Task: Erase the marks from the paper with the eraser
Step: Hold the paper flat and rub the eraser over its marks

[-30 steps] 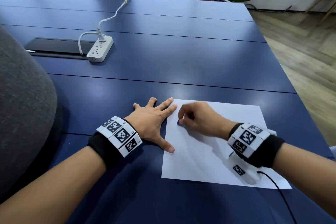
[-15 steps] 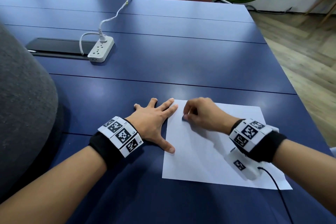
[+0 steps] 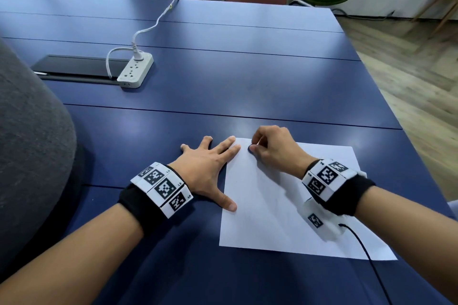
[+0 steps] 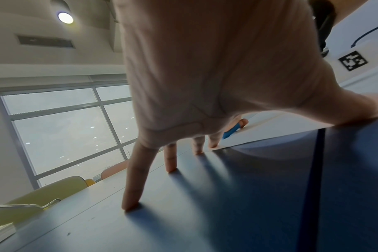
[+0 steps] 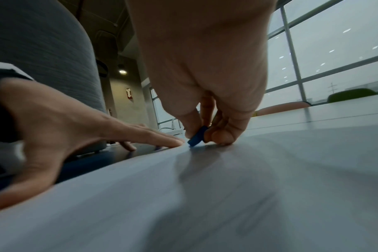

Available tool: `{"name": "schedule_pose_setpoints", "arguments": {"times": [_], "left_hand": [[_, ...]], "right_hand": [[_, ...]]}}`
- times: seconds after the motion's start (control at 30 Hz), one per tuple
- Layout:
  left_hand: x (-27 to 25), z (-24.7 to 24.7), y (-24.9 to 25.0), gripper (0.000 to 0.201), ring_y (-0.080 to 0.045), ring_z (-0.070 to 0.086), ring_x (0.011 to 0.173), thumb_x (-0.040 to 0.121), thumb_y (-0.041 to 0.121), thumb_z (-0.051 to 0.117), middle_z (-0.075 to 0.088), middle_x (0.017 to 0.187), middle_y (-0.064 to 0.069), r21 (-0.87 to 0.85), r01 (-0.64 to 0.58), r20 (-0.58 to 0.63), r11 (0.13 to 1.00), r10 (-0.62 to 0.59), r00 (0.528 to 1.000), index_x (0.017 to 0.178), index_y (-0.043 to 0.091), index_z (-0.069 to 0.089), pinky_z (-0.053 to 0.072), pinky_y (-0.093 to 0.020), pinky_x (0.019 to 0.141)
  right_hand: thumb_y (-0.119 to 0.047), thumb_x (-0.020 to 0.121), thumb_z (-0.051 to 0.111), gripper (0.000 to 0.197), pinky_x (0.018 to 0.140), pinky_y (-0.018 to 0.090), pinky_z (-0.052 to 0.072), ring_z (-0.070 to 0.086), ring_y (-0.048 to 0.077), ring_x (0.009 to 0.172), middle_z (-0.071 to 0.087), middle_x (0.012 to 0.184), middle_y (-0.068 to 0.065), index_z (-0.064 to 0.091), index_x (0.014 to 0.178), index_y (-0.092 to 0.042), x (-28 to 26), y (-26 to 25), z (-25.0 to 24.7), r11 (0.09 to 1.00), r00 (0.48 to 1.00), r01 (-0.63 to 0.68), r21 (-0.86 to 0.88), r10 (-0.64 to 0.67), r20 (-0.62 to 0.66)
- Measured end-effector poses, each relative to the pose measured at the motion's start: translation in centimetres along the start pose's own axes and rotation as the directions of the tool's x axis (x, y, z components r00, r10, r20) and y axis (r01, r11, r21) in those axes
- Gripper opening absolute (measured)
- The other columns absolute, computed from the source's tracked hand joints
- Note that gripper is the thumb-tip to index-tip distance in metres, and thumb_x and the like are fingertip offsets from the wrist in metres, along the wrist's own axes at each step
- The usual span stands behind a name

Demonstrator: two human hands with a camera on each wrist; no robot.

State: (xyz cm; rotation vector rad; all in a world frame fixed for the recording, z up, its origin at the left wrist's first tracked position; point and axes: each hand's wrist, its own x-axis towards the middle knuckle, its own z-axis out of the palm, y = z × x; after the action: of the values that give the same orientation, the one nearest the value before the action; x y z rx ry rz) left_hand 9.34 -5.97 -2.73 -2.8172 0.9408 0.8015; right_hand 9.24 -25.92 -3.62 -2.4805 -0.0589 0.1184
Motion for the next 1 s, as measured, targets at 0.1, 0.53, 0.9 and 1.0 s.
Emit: {"name": "schedule_pose_setpoints", "arguments": {"times": [0.1, 0.53, 0.9, 1.0], "left_hand": [[0.0, 0.0, 0.0, 0.138, -0.029, -0.002, 0.145, 0.050, 0.087, 0.065, -0.019, 0.158, 0.022, -0.002, -0.002, -0.001, 1.000, 0.002, 1.000, 0.152, 0.037, -0.013, 0.021, -0.073, 0.099], [0.0, -0.1, 0.1, 0.137, -0.030, 0.002, 0.144, 0.051, 0.087, 0.064, -0.017, 0.158, 0.021, 0.025, -0.001, -0.006, 1.000, 0.001, 1.000, 0.152, 0.034, -0.011, 0.025, -0.071, 0.099], [0.1, 0.2, -0.2, 0.137, -0.029, 0.005, 0.143, 0.049, 0.091, 0.059, -0.016, 0.159, 0.021, 0.059, -0.007, -0.041, 0.998, 0.009, 0.999, 0.152, 0.035, -0.010, 0.030, -0.063, 0.097], [0.2, 0.3, -0.2, 0.137, -0.029, 0.006, 0.143, 0.048, 0.091, 0.060, -0.015, 0.159, 0.021, 0.058, -0.006, -0.050, 0.998, 0.009, 0.999, 0.152, 0.036, -0.010, 0.030, -0.063, 0.097]], "right_hand": [[-0.021, 0.082, 0.070, 0.008, 0.057, 0.019, 0.038, 0.051, 0.004, 0.055, 0.057, 0.062, -0.011, 0.066, 0.084, -0.014, -1.7, -0.9, 0.9, 0.995, 0.983, 0.097, 0.003, -0.096, 0.156], [-0.020, 0.084, 0.068, 0.010, 0.064, 0.021, 0.039, 0.054, 0.014, 0.070, 0.063, 0.076, -0.001, 0.066, 0.087, -0.010, -0.5, -0.6, 0.2, 0.997, 0.998, 0.029, -0.075, -0.025, 0.060], [-0.021, 0.085, 0.066, 0.013, 0.075, 0.029, 0.048, 0.059, 0.022, 0.084, 0.068, 0.090, 0.009, 0.064, 0.088, -0.009, 0.5, -0.7, 0.3, 0.997, 0.999, -0.038, -0.073, 0.037, -0.013], [-0.019, 0.085, 0.066, 0.011, 0.072, 0.027, 0.047, 0.060, 0.022, 0.081, 0.067, 0.086, 0.008, 0.065, 0.088, -0.008, 0.1, -1.1, 0.5, 0.998, 0.999, -0.033, -0.057, 0.033, -0.005]]}}
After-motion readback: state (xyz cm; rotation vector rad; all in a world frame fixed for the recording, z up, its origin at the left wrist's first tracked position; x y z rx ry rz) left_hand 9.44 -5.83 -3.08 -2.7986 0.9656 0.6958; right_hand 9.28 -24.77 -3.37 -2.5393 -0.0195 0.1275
